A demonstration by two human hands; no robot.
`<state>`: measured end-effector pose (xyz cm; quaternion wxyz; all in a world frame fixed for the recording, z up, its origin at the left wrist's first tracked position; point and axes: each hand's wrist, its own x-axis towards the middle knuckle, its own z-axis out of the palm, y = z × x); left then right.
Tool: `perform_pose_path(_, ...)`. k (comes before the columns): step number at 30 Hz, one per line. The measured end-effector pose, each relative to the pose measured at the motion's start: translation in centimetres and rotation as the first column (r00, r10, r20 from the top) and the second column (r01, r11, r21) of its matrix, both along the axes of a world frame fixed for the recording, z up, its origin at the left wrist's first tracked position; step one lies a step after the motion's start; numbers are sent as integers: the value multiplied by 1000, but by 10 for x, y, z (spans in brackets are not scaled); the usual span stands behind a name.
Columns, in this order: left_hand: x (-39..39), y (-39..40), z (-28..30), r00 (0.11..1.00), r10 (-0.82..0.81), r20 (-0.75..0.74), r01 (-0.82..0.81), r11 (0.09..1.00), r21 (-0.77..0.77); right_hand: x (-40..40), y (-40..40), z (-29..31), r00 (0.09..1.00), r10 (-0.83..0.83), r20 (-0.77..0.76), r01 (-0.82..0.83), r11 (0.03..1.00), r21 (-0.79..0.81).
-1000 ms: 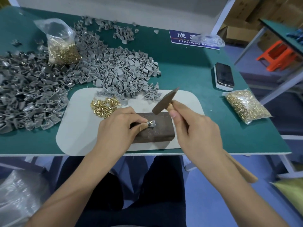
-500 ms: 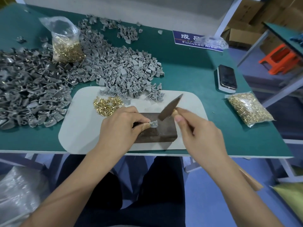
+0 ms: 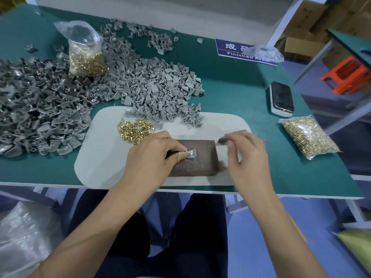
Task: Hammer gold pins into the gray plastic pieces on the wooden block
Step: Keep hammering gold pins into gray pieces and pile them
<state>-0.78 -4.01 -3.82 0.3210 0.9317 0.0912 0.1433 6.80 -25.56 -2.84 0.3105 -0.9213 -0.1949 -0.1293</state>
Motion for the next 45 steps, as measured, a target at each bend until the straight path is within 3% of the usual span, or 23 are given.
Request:
perform_pose_path(2,0,-5,-1,1000,-8,-4,8,1000,14,-11,19,9,982,188,-9,-187,980,73)
perform_pose_path(4,-2,-10,-1,1000,-18,2,18,999,43,-17,35,11,954,293,-70,-290,956,39)
perform_pose_path(11,-16,2,-4,997,42,67,-46,997,55,-14,55,7,935,339,-103,-345,938,-45)
perform_pose_path(18,-53,45,-14,971,206,118,-202,978,-49,-27,112,5,901,426,74,-415,900,-135)
perform_pose_path(27,-114,106,-43,877,479,49,-476,877,-65,-65,215,-26,817,577,-28,-575,809,-120)
perform_pose_path(33,-128,130,-51,800,600,32,-599,800,-26,-83,258,-44,837,543,-70,-547,833,-84)
perform_pose_path(37,-133,136,-52,797,603,39,-603,797,-24,-82,276,-45,866,492,-85,-500,858,-117)
perform_pose_path(40,-134,133,-51,814,579,47,-579,815,-30,-80,278,-42,835,536,-126,-547,833,-81)
perform_pose_path(45,-120,120,-45,881,462,100,-445,882,-154,-61,242,-22,851,521,-62,-522,853,4)
